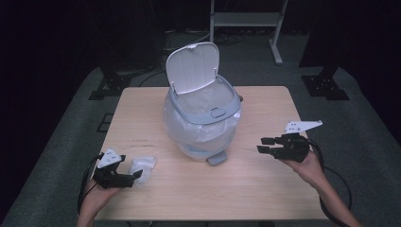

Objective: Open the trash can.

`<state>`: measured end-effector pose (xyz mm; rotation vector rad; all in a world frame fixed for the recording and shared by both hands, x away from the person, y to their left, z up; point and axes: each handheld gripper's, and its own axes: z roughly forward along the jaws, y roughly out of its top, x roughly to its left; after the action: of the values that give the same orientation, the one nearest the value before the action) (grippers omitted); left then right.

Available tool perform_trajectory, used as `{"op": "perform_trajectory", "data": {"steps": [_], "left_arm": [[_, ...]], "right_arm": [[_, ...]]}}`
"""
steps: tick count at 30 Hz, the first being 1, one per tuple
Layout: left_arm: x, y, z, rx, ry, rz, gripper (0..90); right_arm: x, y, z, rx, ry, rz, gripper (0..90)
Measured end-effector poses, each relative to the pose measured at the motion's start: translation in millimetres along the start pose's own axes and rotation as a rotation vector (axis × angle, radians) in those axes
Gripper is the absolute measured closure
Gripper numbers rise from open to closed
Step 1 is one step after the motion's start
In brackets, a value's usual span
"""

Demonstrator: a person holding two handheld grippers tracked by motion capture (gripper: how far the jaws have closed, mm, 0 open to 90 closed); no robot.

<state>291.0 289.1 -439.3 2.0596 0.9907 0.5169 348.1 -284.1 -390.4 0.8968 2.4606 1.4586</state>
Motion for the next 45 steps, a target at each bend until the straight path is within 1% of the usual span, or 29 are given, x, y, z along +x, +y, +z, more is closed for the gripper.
{"op": "perform_trajectory", "data": {"steps": [1,6,7,15,18,20,22,23,24,28,30,32,34,38,40,45], "left_arm": [[0.3,-0.1,0.4,-0.002,0.001,0.000,8.7],[0.6,-1.7,3.0,0.005,0.006,-0.006,8.7],[0.7,-1.9,3.3,0.007,0.008,-0.002,8.7],[0.8,-3.1,6.8,0.032,0.015,0.013,8.7],[0.5,-3.1,9.2,0.044,0.020,0.027,9.0],[0.5,-3.1,11.3,0.052,0.022,0.047,12.3],[0.6,-2.7,13.9,0.063,0.025,0.056,13.9],[1.0,-2.5,15.2,0.066,0.017,0.055,16.2],[1.3,-2.3,16.6,0.070,0.012,0.055,16.2],[0.6,-1.7,23.8,0.092,0.001,0.082,23.5],[1.5,-1.1,28.3,0.106,-0.010,0.087,23.8],[1.8,-1.3,32.3,0.114,-0.023,0.091,28.5],[1.8,-1.9,35.8,0.134,-0.025,0.102,31.2],[4.1,-3.9,41.2,0.156,-0.028,0.089,35.3],[5.6,-4.2,42.7,0.156,-0.038,0.064,35.2],[7.7,-2.4,44.1,0.168,-0.054,0.044,36.5]], "right_arm": [[-0.4,-3.7,1.0,0.002,0.000,0.005,55.2],[-0.2,-9.9,2.9,0.008,-0.001,0.010,54.5],[0.0,-13.0,3.9,0.011,0.002,0.013,54.3],[2.1,-21.6,7.3,0.037,0.001,0.011,51.0],[3.2,-24.4,7.2,0.036,0.003,0.011,49.3],[3.7,-26.5,7.2,0.037,0.003,0.007,48.3],[3.9,-30.8,8.4,0.044,0.003,0.003,48.0],[3.7,-32.4,8.8,0.046,0.003,0.004,47.9],[3.7,-32.4,8.8,0.046,0.003,0.004,47.9],[3.6,-39.0,10.6,0.053,0.009,0.009,47.6],[3.8,-40.1,11.0,0.055,0.010,0.012,47.5],[3.9,-42.4,12.1,0.056,0.013,0.010,47.5],[4.4,-44.9,12.8,0.057,0.016,0.011,47.5],[4.2,-50.1,12.7,0.054,0.021,0.015,47.4],[3.2,-53.2,12.2,0.048,0.027,0.025,47.1],[1.9,-59.6,13.5,0.043,0.034,0.038,46.4]]}}
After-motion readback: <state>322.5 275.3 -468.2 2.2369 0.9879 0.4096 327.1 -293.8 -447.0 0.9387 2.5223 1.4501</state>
